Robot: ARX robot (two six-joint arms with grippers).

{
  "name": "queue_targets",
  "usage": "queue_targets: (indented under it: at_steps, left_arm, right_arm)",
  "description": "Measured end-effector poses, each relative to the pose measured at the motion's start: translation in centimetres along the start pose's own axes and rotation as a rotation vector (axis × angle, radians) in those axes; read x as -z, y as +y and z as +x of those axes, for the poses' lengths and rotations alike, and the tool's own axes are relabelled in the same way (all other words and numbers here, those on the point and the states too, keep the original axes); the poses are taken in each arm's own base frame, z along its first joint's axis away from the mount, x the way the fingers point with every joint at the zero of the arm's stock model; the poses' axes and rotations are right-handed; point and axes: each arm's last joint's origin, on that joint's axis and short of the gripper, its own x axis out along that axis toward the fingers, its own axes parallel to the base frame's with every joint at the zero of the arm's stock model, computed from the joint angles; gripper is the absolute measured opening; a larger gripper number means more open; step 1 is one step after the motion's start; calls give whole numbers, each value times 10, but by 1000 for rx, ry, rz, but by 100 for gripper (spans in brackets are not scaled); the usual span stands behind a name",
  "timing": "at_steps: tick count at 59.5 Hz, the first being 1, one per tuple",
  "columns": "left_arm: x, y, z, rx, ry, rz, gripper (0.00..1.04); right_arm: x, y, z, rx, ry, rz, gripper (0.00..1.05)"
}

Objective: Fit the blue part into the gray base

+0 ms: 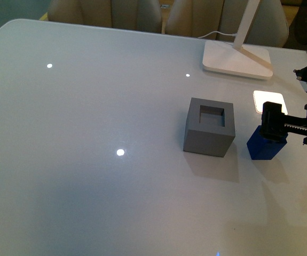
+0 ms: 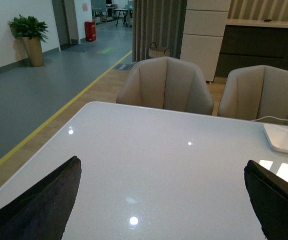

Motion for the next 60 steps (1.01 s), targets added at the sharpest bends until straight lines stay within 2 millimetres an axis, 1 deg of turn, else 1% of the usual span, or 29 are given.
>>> queue_targets:
  at_steps: [14,17,21,24,25,26,29,32,38,47,55,60]
  left_arm:
    - [0,0,0,0,0,0,97]
    - [0,0,0,0,0,0,97]
    - [0,0,0,0,0,0,97]
    - [0,0,0,0,0,0,97]
    - [0,0,0,0,0,0,97]
    - [0,0,0,0,0,0,97]
    - [0,0,0,0,0,0,97]
    - [0,0,0,0,0,0,97]
    - [0,0,0,0,0,0,97]
    - [0,0,0,0,0,0,97]
    - [0,0,0,0,0,0,97]
    - [0,0,0,0,0,0,97]
  right_arm:
    - [0,-3,15,9,25,9,96]
    - [1,-3,17,11,32,11,94]
    - [2,-3,19,12,36,12,86]
    - [2,-3,19,12,36,13,74]
    - [2,-3,19,11,36,14,72]
    - [2,-3,19,11,35,14,67]
    - [2,-2,19,11,35,14,59]
    - [1,-3,19,11,31,15,49]
    - [-1,-3,15,10,22,16,44]
    - [-8,-3,-9,-1,-16,19,44]
    - [-19,1,-40,-26,-79,34,44]
    - [-23,10,-61,-40,-119,32,44]
